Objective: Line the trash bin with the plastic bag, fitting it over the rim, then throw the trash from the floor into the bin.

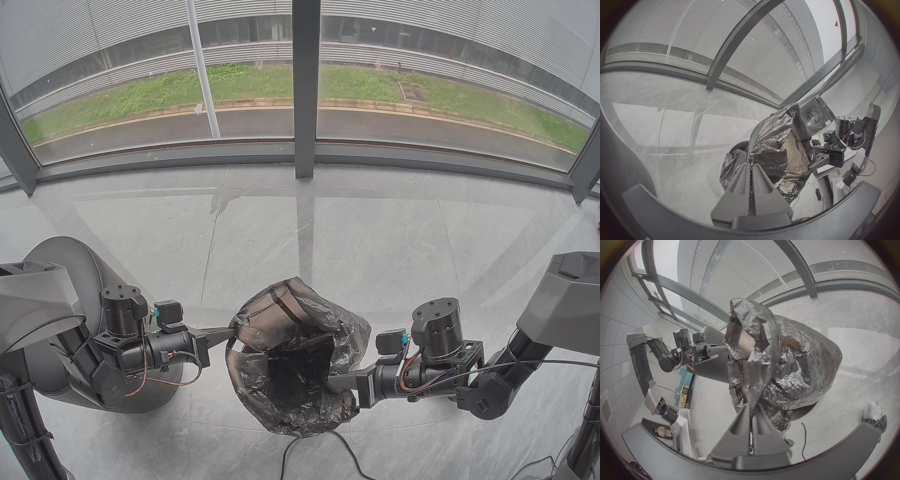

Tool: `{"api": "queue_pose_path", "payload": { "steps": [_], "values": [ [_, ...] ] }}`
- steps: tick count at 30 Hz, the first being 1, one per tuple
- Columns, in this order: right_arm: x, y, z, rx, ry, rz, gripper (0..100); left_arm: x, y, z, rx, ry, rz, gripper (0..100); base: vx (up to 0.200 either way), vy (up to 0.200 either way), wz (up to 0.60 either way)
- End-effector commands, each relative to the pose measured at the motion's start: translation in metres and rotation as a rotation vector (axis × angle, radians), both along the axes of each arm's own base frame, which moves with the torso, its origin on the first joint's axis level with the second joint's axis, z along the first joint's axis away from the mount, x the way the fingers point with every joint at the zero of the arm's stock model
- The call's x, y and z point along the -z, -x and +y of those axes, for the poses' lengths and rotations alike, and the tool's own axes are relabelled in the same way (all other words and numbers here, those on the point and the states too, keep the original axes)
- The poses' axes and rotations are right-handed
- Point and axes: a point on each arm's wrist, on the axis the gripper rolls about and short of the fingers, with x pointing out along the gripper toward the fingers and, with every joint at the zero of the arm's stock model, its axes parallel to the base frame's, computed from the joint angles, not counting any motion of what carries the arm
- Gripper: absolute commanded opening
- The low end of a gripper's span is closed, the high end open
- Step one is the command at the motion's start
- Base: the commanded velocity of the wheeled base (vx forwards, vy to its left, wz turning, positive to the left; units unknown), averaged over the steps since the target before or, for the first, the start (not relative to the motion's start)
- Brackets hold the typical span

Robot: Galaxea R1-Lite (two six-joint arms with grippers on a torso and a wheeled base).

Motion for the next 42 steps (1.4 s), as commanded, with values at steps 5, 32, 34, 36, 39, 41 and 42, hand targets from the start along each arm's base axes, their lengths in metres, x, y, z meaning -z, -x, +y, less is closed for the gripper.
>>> {"api": "queue_pose_path", "payload": {
  "steps": [5, 32, 34, 36, 39, 41, 42],
  "values": [
    [0.019, -0.006, 0.012, -0.016, 0.008, 0.012, 0, 0.011, -0.008, 0.002, -0.001, -0.040, -0.012, 0, 0.000, 0.000, 0.00],
    [0.032, -0.016, -0.015, 0.029, 0.064, -0.023, 0, 0.015, -0.028, -0.001, -0.074, -0.084, -0.062, 0, 0.000, 0.000, 0.00],
    [0.032, -0.019, -0.008, 0.018, 0.053, -0.038, 0, 0.014, -0.026, 0.010, -0.102, -0.090, -0.062, 0, 0.000, 0.000, 0.00],
    [0.034, -0.021, -0.001, 0.005, 0.049, -0.045, 0, 0.013, -0.024, 0.017, -0.118, -0.093, -0.059, 0, 0.000, 0.000, 0.00],
    [0.037, -0.022, 0.004, -0.007, 0.049, -0.046, 0, 0.014, -0.022, 0.015, -0.110, -0.095, -0.051, 0, 0.000, 0.000, 0.00],
    [0.038, -0.021, 0.003, -0.008, 0.052, -0.043, 0, 0.015, -0.021, 0.009, -0.093, -0.095, -0.051, 0, 0.000, 0.000, 0.00],
    [0.038, -0.021, 0.003, -0.008, 0.052, -0.043, 0, 0.016, -0.020, 0.003, -0.074, -0.094, -0.049, 0, 0.000, 0.000, 0.00]
  ]
}}
